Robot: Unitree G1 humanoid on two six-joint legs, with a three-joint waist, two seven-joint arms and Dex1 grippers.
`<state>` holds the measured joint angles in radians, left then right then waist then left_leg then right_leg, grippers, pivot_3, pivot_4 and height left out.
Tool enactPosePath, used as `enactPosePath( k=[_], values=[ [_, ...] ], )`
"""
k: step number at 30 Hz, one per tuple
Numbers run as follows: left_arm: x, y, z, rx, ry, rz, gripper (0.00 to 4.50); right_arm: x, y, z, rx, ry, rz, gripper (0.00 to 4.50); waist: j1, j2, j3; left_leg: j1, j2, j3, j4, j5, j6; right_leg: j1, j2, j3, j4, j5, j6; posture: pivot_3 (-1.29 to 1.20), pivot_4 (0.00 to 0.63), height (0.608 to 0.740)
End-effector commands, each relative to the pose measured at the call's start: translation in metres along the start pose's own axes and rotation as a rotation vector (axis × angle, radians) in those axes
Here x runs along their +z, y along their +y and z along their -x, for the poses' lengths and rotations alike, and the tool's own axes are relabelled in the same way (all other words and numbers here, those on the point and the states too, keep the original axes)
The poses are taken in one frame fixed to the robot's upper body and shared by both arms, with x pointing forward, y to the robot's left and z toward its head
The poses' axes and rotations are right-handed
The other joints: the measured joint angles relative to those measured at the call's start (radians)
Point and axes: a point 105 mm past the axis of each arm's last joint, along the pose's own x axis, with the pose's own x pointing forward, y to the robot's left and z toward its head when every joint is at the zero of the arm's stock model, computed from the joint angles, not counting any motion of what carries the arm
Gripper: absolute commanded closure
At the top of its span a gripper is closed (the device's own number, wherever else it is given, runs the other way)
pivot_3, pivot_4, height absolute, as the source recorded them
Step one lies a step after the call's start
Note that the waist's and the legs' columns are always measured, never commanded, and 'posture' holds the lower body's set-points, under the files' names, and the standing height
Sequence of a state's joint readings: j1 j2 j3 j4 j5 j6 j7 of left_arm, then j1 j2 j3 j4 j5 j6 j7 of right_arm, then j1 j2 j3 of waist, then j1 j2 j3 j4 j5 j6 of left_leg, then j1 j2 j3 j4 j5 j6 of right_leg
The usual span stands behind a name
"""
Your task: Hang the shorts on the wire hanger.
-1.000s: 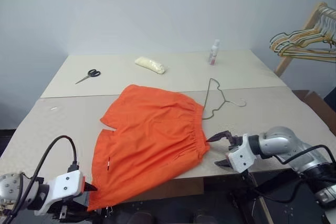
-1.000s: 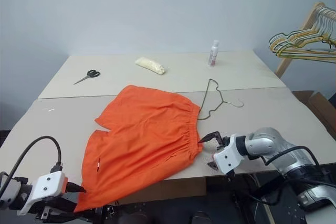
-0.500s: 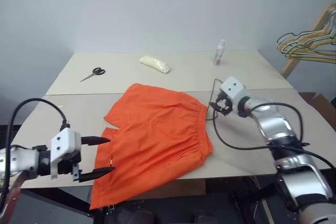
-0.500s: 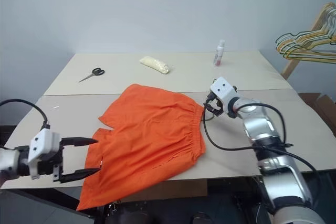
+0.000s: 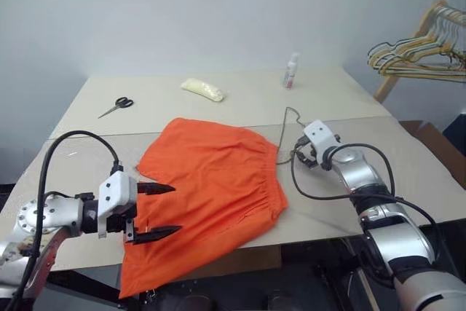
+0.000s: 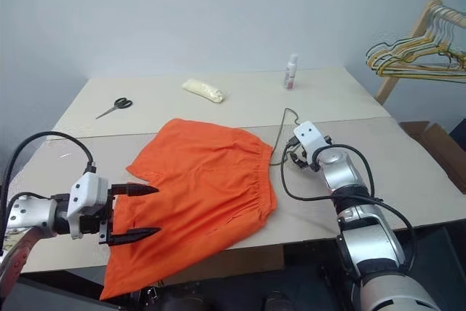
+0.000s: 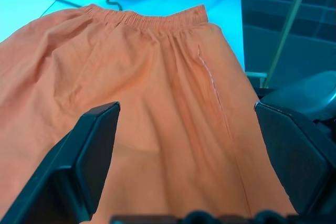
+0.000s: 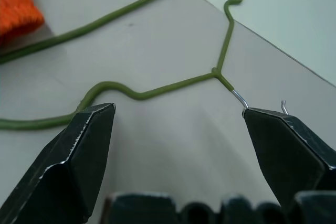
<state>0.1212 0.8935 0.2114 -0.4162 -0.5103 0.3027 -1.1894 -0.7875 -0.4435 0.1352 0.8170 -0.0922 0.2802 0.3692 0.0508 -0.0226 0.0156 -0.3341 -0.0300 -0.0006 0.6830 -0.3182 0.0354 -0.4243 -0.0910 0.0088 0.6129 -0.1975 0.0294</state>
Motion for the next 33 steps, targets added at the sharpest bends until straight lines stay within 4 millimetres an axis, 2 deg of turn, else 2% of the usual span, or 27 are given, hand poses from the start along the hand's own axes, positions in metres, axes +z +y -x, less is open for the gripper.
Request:
enactPosePath(
  k=[1,5,12,19,21,26,29,33],
  values=[
    [0.005,0.002,-0.003,-0.002,-0.013,-0.037,0.05,0.036,-0.006,0.002,0.001,-0.108,0.004,0.00,-0.004,0.000,0.000,0.000,0.000,0.000,0.000,0.000,0.000,0.000,0.000,0.000,0.000,0.000,0.000,0.17,0.000,0.740],
    [0.004,0.001,-0.006,-0.008,-0.014,-0.043,0.05,0.031,0.007,-0.001,0.051,-0.096,0.033,0.00,-0.010,0.000,0.000,0.000,0.000,0.000,0.000,0.000,0.000,0.000,0.000,0.000,0.000,0.000,0.000,0.18,0.000,0.740],
    [0.009,-0.003,-0.012,-0.028,-0.051,-0.042,0.05,0.034,0.023,-0.005,0.115,-0.103,0.050,0.00,-0.009,0.000,0.000,0.000,0.000,0.000,0.000,0.000,0.000,0.000,0.000,0.000,0.000,0.000,0.000,0.18,0.000,0.740],
    [0.005,-0.005,-0.016,-0.040,-0.034,-0.049,0.05,0.008,0.021,-0.011,0.062,0.032,0.131,0.00,-0.008,0.001,0.000,0.000,-0.001,0.000,0.000,0.000,0.000,0.000,-0.001,0.000,0.000,0.000,0.000,0.18,0.000,0.740],
    [0.004,-0.005,-0.016,-0.041,-0.028,-0.051,0.05,0.004,0.019,-0.009,0.064,0.042,0.107,0.00,-0.006,0.001,0.000,0.000,0.000,0.000,0.000,0.000,-0.001,0.000,0.000,0.000,0.000,0.000,0.000,0.19,0.000,0.740],
    [0.002,-0.004,-0.016,-0.039,-0.022,-0.051,0.05,-0.024,0.007,0.009,0.098,0.111,0.142,0.00,0.014,0.001,0.000,-0.001,-0.001,-0.002,0.000,0.000,0.000,0.000,-0.001,-0.001,-0.001,0.000,0.000,0.19,0.000,0.740],
    [0.000,-0.005,-0.016,-0.046,-0.012,-0.054,0.05,-0.044,-0.004,0.029,0.120,0.165,0.175,0.00,0.028,0.001,-0.001,-0.001,-0.002,-0.002,0.000,-0.001,0.002,0.001,-0.002,-0.001,-0.002,0.000,0.000,0.18,0.000,0.740],
    [0.000,-0.004,-0.016,-0.052,-0.007,-0.061,0.05,-0.051,-0.015,0.051,0.133,0.182,0.197,0.00,0.031,0.001,-0.001,0.000,-0.003,-0.002,0.000,-0.002,0.003,0.002,-0.003,-0.001,-0.002,0.000,0.001,0.17,0.000,0.740]
  ],
)
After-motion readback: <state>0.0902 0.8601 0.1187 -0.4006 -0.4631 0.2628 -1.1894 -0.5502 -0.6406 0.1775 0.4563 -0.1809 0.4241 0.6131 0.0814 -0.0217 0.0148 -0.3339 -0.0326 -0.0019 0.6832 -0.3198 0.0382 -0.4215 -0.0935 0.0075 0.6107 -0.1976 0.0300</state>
